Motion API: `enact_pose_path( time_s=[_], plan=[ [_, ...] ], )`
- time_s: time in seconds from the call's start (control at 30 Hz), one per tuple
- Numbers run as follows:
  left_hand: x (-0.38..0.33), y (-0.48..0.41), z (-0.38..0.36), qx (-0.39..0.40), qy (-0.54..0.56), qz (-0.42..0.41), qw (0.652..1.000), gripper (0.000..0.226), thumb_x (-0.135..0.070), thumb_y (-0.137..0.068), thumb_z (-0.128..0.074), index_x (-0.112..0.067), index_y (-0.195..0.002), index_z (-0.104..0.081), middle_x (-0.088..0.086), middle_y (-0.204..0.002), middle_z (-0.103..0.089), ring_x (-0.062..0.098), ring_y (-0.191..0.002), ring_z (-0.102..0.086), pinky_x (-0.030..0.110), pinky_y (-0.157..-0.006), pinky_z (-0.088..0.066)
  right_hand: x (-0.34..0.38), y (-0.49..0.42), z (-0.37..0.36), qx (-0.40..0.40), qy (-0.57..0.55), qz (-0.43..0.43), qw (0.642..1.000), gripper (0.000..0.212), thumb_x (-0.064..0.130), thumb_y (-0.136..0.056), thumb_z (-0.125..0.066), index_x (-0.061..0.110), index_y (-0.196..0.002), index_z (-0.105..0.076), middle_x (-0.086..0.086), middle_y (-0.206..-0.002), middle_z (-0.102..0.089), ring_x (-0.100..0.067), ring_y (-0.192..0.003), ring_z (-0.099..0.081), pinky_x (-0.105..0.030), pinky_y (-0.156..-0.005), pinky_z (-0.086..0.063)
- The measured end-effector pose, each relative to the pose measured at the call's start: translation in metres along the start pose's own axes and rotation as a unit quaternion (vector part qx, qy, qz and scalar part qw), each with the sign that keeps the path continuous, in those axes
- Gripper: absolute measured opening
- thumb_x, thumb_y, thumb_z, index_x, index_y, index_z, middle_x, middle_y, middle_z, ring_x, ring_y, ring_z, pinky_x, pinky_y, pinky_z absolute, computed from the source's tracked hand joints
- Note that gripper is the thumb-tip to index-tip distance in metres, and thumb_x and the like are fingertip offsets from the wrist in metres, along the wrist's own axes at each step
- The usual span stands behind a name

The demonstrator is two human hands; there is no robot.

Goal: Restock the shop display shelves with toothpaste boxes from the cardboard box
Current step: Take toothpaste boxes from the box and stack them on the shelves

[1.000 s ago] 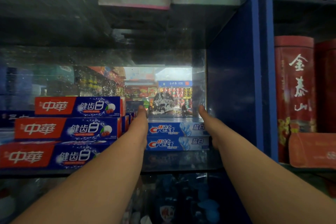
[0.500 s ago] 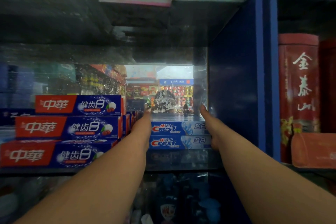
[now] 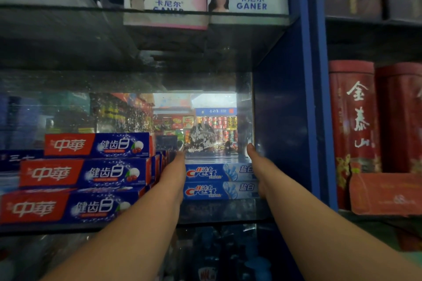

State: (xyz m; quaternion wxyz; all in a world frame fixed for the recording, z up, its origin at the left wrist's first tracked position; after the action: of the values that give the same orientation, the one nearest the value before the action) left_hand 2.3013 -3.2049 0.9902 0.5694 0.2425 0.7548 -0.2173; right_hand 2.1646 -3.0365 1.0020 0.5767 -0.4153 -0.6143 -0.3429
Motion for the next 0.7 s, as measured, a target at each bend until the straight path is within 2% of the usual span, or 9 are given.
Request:
enact_pose_path(
  time_s=[0.17,0.27,0.3,0.37,0.43,0.5,0.57,0.63,0.7],
  plan=[
    [0.000,-0.004,0.004,-0.021,-0.018,-0.016,0.999,0.039,-0.051,-0.093,-0.047,-0.014,-0.094,-0.060,0.009,-0.083,-0.069,0.028,-0.077,-0.069,0.041,-0.075,-0.059,-0.001,-0.003,0.000,-0.002,-0.009,-0.002,1.000,0.077,0.069,-0.085,-0.046,0.016,-0.141,-0.039,-0.012,-0.107,-0.061,-0.031,-0.093,-0.062,-0.049,-0.086,-0.054],
    [-0.002,0.002,0.005,-0.033,-0.024,-0.022,0.999,0.043,-0.053,-0.093,-0.044,-0.012,-0.098,-0.057,0.009,-0.086,-0.069,0.026,-0.074,-0.069,0.037,-0.067,-0.059,-0.005,-0.006,-0.001,-0.013,0.003,0.003,1.000,0.095,0.080,-0.074,-0.046,0.019,-0.146,-0.034,-0.013,-0.136,-0.052,-0.036,-0.117,-0.055,-0.056,-0.097,-0.047],
    [-0.005,0.003,0.005,-0.036,-0.029,-0.030,0.998,0.053,-0.060,-0.088,-0.043,-0.013,-0.107,-0.055,0.010,-0.092,-0.070,0.027,-0.077,-0.070,0.038,-0.067,-0.059,-0.005,-0.004,0.000,-0.017,0.006,0.009,1.000,0.098,0.081,-0.072,-0.046,0.019,-0.147,-0.032,-0.012,-0.140,-0.048,-0.036,-0.121,-0.053,-0.054,-0.098,-0.046],
    [-0.003,-0.015,0.010,-0.064,-0.066,-0.046,0.995,0.088,-0.078,-0.061,-0.039,-0.018,-0.125,-0.050,0.009,-0.108,-0.068,0.030,-0.090,-0.069,0.047,-0.079,-0.057,-0.003,-0.003,0.002,-0.034,0.026,0.029,0.999,0.093,0.075,-0.079,-0.045,0.015,-0.149,-0.028,-0.011,-0.144,-0.044,-0.034,-0.125,-0.049,-0.043,-0.096,-0.046],
    [0.000,-0.030,0.014,-0.080,-0.088,-0.057,0.991,0.096,-0.078,-0.051,-0.040,-0.020,-0.127,-0.050,0.009,-0.110,-0.067,0.032,-0.095,-0.066,0.051,-0.085,-0.054,0.001,-0.003,0.006,-0.047,0.045,0.051,0.997,0.087,0.067,-0.085,-0.046,0.013,-0.149,-0.026,-0.011,-0.147,-0.040,-0.033,-0.128,-0.046,-0.044,-0.096,-0.043],
    [-0.011,-0.003,0.013,-0.079,-0.099,-0.069,0.990,0.069,-0.064,-0.075,-0.047,-0.015,-0.124,-0.049,0.012,-0.105,-0.067,0.032,-0.091,-0.067,0.051,-0.083,-0.055,0.003,-0.003,0.008,-0.050,0.061,0.067,0.995,0.082,0.061,-0.086,-0.052,0.013,-0.148,-0.027,-0.011,-0.141,-0.045,-0.032,-0.118,-0.051,-0.041,-0.086,-0.049],
    [-0.018,0.012,0.015,-0.093,-0.118,-0.076,0.986,0.050,-0.047,-0.092,-0.047,-0.011,-0.126,-0.045,0.014,-0.103,-0.065,0.031,-0.088,-0.065,0.046,-0.080,-0.056,0.002,-0.002,0.009,-0.045,0.073,0.075,0.994,0.076,0.051,-0.087,-0.058,0.012,-0.146,-0.030,-0.010,-0.124,-0.053,-0.025,-0.094,-0.056,-0.031,-0.066,-0.048],
    [-0.015,0.017,0.015,-0.079,-0.115,-0.064,0.988,0.054,-0.046,-0.092,-0.049,-0.011,-0.133,-0.041,0.013,-0.107,-0.065,0.028,-0.087,-0.065,0.038,-0.068,-0.056,0.000,0.002,0.009,-0.041,0.090,0.080,0.992,0.070,0.044,-0.090,-0.058,0.013,-0.146,-0.028,-0.007,-0.110,-0.050,-0.016,-0.074,-0.050,-0.026,-0.053,-0.040],
    [-0.009,0.018,0.011,-0.041,-0.078,-0.051,0.995,0.070,-0.057,-0.082,-0.053,-0.017,-0.137,-0.037,0.012,-0.114,-0.065,0.029,-0.092,-0.066,0.041,-0.072,-0.058,0.001,0.005,0.009,-0.041,0.099,0.090,0.990,0.069,0.043,-0.093,-0.055,0.014,-0.147,-0.025,-0.008,-0.115,-0.049,-0.018,-0.078,-0.051,-0.027,-0.057,-0.041]
  ],
)
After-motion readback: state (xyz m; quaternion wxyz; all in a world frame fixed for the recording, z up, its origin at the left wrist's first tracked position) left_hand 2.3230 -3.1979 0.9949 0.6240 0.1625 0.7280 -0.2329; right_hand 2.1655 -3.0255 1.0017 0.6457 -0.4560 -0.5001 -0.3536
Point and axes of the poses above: each hand's wrist, its own y-axis away from the middle knuckle, its own z-axis out of the back of the hand, x = y × z, the point moved 7 cm from there along -y, towards the middle knuckle
